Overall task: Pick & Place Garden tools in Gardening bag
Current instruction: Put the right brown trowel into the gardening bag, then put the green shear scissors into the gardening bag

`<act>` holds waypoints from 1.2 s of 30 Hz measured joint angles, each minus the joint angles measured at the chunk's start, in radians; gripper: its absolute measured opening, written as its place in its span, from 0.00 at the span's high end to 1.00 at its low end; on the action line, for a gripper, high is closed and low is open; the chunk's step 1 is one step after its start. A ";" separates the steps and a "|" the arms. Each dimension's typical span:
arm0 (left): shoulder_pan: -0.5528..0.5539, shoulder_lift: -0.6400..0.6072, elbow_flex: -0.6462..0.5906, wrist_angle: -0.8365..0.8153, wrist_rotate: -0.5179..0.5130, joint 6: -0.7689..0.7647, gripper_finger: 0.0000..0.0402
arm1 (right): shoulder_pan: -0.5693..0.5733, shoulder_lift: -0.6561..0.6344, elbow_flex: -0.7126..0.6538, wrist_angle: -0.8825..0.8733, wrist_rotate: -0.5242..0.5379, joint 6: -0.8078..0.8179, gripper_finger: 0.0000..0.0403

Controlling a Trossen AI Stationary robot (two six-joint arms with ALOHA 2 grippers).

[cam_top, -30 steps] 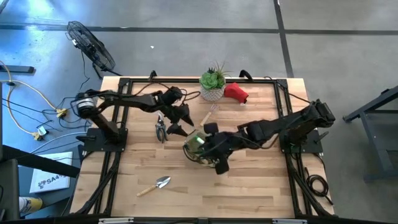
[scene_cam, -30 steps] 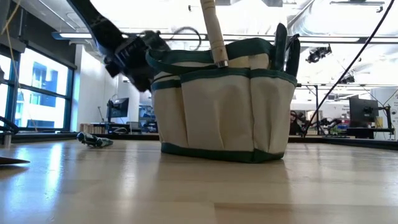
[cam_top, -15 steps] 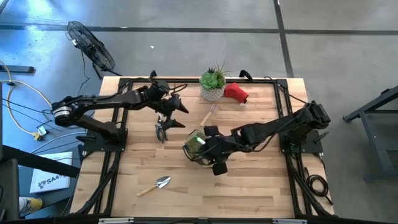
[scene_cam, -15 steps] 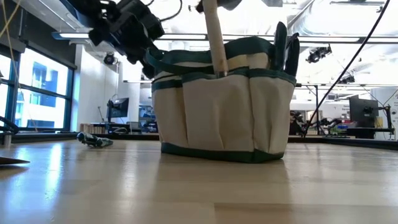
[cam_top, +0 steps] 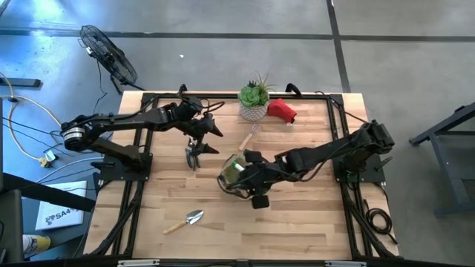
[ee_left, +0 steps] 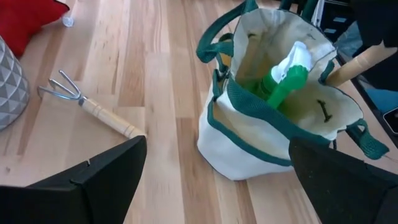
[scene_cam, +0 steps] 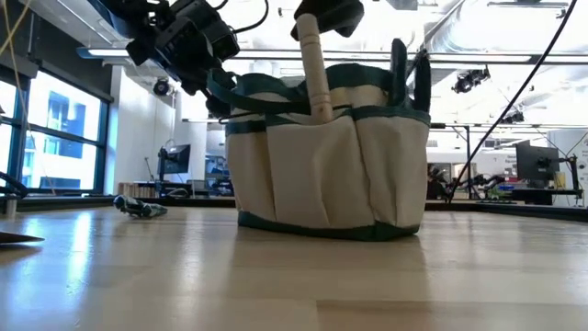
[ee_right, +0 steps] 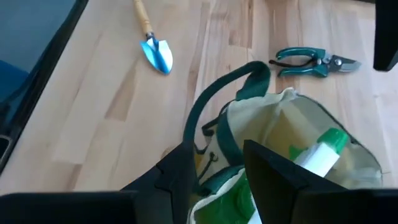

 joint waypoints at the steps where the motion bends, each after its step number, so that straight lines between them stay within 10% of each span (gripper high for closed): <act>1: 0.000 0.000 0.000 -0.002 0.000 0.000 0.04 | 0.000 -0.001 -0.002 -0.003 -0.006 0.004 0.67; 15: 0.000 -0.008 0.000 0.008 0.006 -0.001 0.04 | 0.056 -0.088 -0.011 -0.022 0.234 -0.024 0.67; 23: 0.000 -0.214 0.000 -0.035 0.020 -0.026 0.04 | 0.155 -0.205 -0.009 -0.030 0.302 0.048 0.67; 36: -0.044 -0.520 0.000 -0.589 -0.100 -0.097 0.04 | 0.311 -0.226 -0.008 -0.105 0.323 0.226 0.67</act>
